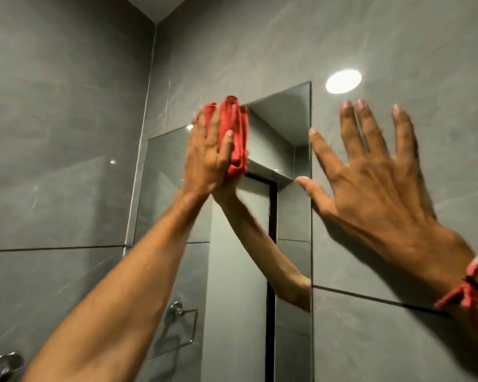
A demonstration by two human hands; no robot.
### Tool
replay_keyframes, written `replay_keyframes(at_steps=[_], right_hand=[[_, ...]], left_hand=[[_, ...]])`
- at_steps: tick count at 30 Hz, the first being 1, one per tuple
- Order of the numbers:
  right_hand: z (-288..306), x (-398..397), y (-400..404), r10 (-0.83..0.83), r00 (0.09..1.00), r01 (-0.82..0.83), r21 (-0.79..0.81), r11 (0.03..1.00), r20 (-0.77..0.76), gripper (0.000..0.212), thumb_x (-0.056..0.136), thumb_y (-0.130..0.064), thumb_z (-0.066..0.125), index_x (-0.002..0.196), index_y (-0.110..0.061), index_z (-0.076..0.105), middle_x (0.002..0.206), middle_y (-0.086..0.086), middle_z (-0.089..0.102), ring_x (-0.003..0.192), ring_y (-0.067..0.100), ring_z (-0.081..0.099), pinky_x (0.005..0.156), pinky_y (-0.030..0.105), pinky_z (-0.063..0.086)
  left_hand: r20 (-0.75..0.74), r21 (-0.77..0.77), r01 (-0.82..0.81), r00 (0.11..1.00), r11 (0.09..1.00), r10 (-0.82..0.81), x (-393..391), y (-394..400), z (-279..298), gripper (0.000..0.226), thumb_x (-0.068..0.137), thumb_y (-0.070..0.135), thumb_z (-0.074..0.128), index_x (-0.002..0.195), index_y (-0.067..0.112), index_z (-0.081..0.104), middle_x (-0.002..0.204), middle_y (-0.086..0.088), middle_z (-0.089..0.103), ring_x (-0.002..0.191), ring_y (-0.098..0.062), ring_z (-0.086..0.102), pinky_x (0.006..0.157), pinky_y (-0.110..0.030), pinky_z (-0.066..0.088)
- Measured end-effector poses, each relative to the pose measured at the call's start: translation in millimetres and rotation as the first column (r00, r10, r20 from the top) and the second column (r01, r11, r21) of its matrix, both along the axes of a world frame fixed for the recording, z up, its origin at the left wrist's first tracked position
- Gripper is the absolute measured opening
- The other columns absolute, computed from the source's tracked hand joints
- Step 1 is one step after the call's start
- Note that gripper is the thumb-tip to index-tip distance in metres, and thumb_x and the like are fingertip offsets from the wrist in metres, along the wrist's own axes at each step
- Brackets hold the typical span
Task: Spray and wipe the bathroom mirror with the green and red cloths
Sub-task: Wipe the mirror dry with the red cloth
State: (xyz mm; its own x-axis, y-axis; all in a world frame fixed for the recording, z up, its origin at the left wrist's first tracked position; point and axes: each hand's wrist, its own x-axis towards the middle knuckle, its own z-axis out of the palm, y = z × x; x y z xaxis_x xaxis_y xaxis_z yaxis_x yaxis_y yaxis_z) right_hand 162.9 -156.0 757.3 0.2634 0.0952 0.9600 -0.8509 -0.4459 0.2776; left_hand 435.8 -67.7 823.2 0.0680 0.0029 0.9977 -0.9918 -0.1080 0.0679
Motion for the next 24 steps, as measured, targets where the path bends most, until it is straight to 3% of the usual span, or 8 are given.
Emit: replay_keyframes(at_steps=[4,8,11,14,16,18,20,24], right_hand=[[0.0,12.6,-14.3,0.094,0.992,-0.081,-0.146,0.986,0.083,0.083,0.097,-0.075,0.016,0.164,-0.027,0.023,0.172,0.021,0.017,0.160,0.037,0.018,0.126,0.066,0.015],[1.3,30.9,-44.7,0.187,0.973,-0.144,-0.269,0.952,0.139,0.084,0.093,-0.079,0.025,0.165,-0.037,0.013,0.170,0.018,0.020,0.158,0.036,0.023,0.118,0.071,0.029],[-3.7,37.6,-57.5,0.149,0.969,-0.106,-0.214,0.971,0.198,0.084,0.089,-0.083,0.030,0.162,-0.047,0.010,0.158,0.019,0.033,0.142,0.045,0.042,0.106,0.073,0.042],[-10.1,39.8,-55.8,0.116,0.973,-0.078,-0.190,0.979,0.197,0.082,0.089,-0.083,0.032,0.158,-0.040,0.019,0.147,0.018,0.041,0.130,0.049,0.051,0.098,0.073,0.047],[-8.6,32.9,-47.5,0.207,0.961,-0.187,-0.122,0.975,0.182,0.079,0.093,-0.080,0.031,0.157,-0.034,0.021,0.146,0.019,0.041,0.133,0.047,0.048,0.099,0.073,0.047],[-5.3,16.8,-29.6,0.232,0.964,-0.223,-0.083,0.971,0.130,0.078,0.097,-0.076,0.029,0.158,-0.028,0.025,0.149,0.022,0.043,0.137,0.044,0.044,0.105,0.072,0.043],[-7.0,-1.2,-9.3,0.239,0.971,-0.238,-0.038,0.971,0.023,0.072,0.100,-0.068,0.031,0.157,-0.024,0.034,0.159,0.026,0.037,0.148,0.041,0.037,0.118,0.070,0.030],[-32.2,-45.8,13.5,0.201,0.978,-0.198,0.068,0.978,-0.049,0.066,0.101,-0.056,0.034,0.157,-0.022,0.039,0.171,0.024,0.022,0.160,0.036,0.021,0.127,0.067,0.011]], left_hand=[[-0.332,-0.095,0.024,0.942,0.995,-0.055,108.8,20.3,-49.9,0.064,0.104,0.039,0.027,0.161,0.014,0.012,0.172,-0.014,0.007,0.160,-0.032,0.002,0.128,-0.041,0.002],[-0.600,-0.121,-0.038,0.799,0.992,-0.043,165.2,35.5,-175.4,0.058,0.109,0.028,0.030,0.160,0.006,0.013,0.171,-0.017,0.009,0.160,-0.033,0.005,0.130,-0.039,0.002],[-0.733,-0.012,-0.108,0.678,0.994,0.065,154.3,43.2,-290.2,0.055,0.111,0.026,0.025,0.161,0.011,0.009,0.172,-0.011,0.003,0.160,-0.025,0.002,0.130,-0.033,0.000],[-0.887,-0.147,-0.045,0.448,0.988,-0.111,102.0,38.3,-379.8,0.054,0.110,0.017,0.031,0.159,0.003,0.012,0.171,-0.019,0.006,0.160,-0.031,0.005,0.130,-0.040,0.002],[-0.915,-0.192,-0.023,0.365,0.981,-0.171,52.7,31.2,-409.9,0.055,0.109,0.018,0.033,0.159,0.005,0.014,0.171,-0.016,0.007,0.160,-0.029,0.006,0.130,-0.042,0.005],[-0.898,-0.241,0.004,0.379,0.970,-0.225,-4.7,22.0,-418.9,0.055,0.108,0.019,0.035,0.159,0.009,0.019,0.171,-0.014,0.012,0.159,-0.029,0.013,0.129,-0.047,0.012],[-0.845,-0.295,0.048,0.454,0.954,-0.284,-64.7,11.1,-416.4,0.060,0.101,0.026,0.035,0.159,0.016,0.024,0.171,-0.010,0.016,0.158,-0.026,0.016,0.129,-0.049,0.015],[-0.656,-0.328,0.251,0.634,0.911,-0.411,-164.4,-17.9,-368.7,0.060,0.095,0.038,0.032,0.154,0.042,0.018,0.171,0.008,0.008,0.158,0.000,0.002,0.131,-0.041,0.007]])
